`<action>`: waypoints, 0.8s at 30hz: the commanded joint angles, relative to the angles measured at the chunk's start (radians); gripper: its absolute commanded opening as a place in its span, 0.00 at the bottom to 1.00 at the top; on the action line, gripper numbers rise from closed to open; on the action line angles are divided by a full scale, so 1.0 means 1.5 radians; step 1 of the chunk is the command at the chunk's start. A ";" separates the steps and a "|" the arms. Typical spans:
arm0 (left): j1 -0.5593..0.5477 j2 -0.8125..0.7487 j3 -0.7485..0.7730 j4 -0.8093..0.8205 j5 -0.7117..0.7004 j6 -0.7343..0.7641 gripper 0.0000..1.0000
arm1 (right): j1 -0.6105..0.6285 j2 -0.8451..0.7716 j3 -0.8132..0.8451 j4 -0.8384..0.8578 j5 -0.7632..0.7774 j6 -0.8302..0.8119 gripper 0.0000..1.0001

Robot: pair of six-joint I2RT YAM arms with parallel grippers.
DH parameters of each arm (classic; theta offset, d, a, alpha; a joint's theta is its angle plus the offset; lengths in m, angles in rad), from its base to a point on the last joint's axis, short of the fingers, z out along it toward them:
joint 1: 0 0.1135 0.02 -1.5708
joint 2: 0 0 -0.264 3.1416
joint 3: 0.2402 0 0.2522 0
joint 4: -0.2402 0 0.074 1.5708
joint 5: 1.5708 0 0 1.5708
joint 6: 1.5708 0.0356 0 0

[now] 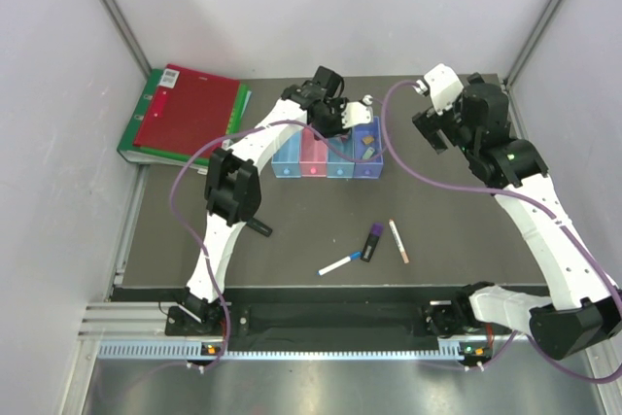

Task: Sort the stationery into containers
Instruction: Place the pen in the storage box.

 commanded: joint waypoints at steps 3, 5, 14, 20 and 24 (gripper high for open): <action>0.000 -0.011 -0.011 0.055 -0.010 -0.009 0.40 | -0.008 -0.012 -0.003 0.021 -0.005 0.018 1.00; 0.000 -0.017 -0.018 0.071 -0.013 -0.014 0.47 | -0.008 -0.011 -0.004 0.022 -0.008 0.020 0.99; -0.001 -0.032 -0.050 0.146 -0.037 -0.038 0.77 | -0.010 -0.008 -0.006 0.023 -0.012 0.025 1.00; -0.002 -0.037 -0.054 0.165 -0.043 -0.044 0.84 | -0.009 -0.009 -0.007 0.023 -0.013 0.026 1.00; -0.002 -0.041 -0.058 0.177 -0.049 -0.044 0.84 | -0.009 -0.011 -0.010 0.024 -0.016 0.029 1.00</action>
